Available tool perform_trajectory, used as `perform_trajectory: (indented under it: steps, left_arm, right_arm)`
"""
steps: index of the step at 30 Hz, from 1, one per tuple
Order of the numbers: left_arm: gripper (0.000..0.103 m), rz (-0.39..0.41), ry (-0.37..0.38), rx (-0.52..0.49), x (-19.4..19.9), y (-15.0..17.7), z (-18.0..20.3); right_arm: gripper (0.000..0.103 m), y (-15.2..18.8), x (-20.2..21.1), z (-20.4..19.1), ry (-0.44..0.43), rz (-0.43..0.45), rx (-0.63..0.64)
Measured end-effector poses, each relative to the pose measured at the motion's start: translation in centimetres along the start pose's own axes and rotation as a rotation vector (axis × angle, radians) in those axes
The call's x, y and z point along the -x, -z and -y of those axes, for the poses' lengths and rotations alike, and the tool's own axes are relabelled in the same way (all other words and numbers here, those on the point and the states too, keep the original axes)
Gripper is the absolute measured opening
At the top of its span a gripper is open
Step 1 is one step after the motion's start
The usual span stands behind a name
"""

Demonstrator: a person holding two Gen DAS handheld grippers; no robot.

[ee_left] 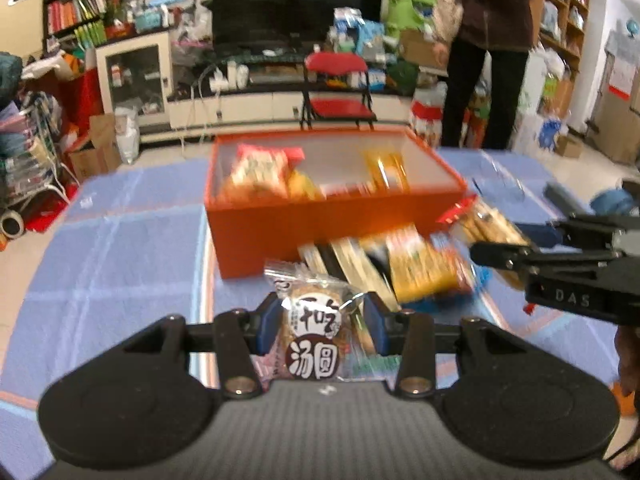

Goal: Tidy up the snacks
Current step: 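Carry both packets over the orange box and open both tools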

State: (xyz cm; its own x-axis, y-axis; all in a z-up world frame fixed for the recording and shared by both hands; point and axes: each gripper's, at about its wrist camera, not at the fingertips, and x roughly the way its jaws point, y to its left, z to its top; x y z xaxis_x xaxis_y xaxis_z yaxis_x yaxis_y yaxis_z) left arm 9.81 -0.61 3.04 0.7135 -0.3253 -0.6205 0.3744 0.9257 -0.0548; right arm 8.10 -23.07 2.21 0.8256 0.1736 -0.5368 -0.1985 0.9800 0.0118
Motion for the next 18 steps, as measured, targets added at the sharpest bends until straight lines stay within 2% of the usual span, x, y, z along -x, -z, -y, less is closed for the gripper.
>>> perform_trajectory:
  steps: [6,9,11,12,13,14,16,17,18]
  left_arm:
    - [0.042,0.057,-0.011,0.043,-3.4,-8.1,-1.1]
    - [0.042,0.064,-0.031,0.033,-7.3,-11.6,0.0]
    - [0.055,0.064,-0.040,0.013,-10.4,-13.0,0.6]
    - [0.059,0.053,-0.069,0.004,-11.3,-13.3,0.8]
    - [0.065,0.046,-0.091,0.002,-11.4,-13.3,0.8]
    - [0.074,0.068,-0.086,0.003,-10.7,-13.0,0.7]
    - [0.082,0.145,-0.068,-0.009,-8.1,-11.8,0.3]
    - [0.094,0.161,-0.085,-0.018,-6.8,-10.9,0.1]
    - [0.103,0.172,-0.113,-0.019,-5.5,-9.7,-0.2]
  right_arm:
    - [0.021,-6.6,-3.8,2.2,0.023,0.048,-0.052]
    - [0.021,-9.5,-6.9,2.9,0.046,0.056,-0.060]
    - [0.022,-10.7,-9.3,3.1,0.107,0.045,-0.044]
    - [0.028,-11.1,-10.2,3.5,0.137,0.022,-0.053]
    - [0.040,-11.2,-10.7,3.9,0.159,-0.010,-0.071]
    - [0.042,-11.2,-10.2,4.2,0.154,0.001,-0.093]
    - [0.055,-10.1,-7.2,4.6,0.121,0.092,-0.097]
    - [0.067,-9.2,-5.8,4.5,0.134,0.121,-0.083]
    - [0.071,-8.2,-4.5,4.3,0.155,0.144,-0.072]
